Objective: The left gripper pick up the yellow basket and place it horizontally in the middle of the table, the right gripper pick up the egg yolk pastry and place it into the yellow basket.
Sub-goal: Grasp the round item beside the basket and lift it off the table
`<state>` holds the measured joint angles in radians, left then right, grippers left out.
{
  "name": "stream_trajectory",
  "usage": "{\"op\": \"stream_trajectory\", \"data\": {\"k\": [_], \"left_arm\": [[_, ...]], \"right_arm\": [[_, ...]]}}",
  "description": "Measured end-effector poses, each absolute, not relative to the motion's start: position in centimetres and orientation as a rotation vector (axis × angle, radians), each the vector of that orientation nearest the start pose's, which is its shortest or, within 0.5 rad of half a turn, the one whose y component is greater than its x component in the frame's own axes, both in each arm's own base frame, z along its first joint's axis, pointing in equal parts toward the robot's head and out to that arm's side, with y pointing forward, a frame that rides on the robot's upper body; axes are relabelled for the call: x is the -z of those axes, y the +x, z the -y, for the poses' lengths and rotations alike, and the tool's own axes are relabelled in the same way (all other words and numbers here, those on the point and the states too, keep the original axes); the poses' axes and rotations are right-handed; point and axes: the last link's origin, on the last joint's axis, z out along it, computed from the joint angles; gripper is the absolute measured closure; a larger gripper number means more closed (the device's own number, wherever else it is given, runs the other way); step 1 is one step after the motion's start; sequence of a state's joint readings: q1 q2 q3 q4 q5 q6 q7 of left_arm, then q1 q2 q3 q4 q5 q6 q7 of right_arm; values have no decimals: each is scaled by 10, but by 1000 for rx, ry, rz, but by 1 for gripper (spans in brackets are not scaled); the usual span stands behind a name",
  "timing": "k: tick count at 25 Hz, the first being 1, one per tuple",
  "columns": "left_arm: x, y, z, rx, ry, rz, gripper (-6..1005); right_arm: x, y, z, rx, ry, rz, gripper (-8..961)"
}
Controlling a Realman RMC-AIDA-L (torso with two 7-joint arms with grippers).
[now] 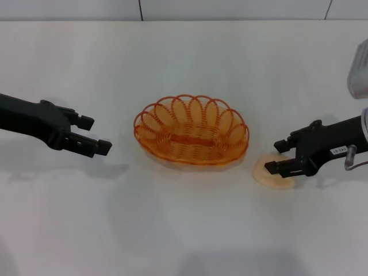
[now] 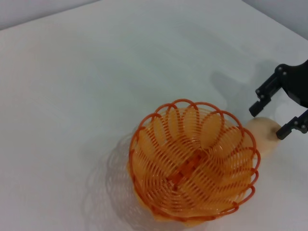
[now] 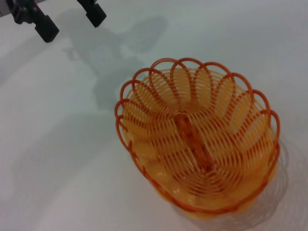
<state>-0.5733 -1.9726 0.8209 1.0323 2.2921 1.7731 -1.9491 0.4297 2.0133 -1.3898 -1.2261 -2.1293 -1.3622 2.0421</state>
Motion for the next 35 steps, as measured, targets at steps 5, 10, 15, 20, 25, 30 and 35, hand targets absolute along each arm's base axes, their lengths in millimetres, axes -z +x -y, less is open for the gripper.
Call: {"op": "stream_trajectory", "data": {"k": [5, 10, 15, 20, 25, 30, 35], "left_arm": [[-70, -248, -341, 89, -2850, 928, 109], [-70, -247, -342, 88, -2850, 925, 109], [-69, -247, -341, 90, -2850, 925, 110], [-69, -248, -341, 91, -2848, 931, 110], [-69, -248, -341, 93, -2847, 937, 110], [-70, -248, -340, 102, -2845, 940, 110], [-70, -248, -340, 103, -2844, 941, 110]], "right_arm": [[9, 213, -337, 38, -2852, -615, 418], [11, 212, -336, 45, -2859, -614, 448], [12, 213, -335, 46, -2860, -619, 447], [13, 215, -335, 52, -2863, -633, 450], [14, 217, -335, 73, -2864, -637, 526], [13, 215, -333, 79, -2881, -629, 696], [11, 209, -333, 64, -2889, -609, 794]]}}
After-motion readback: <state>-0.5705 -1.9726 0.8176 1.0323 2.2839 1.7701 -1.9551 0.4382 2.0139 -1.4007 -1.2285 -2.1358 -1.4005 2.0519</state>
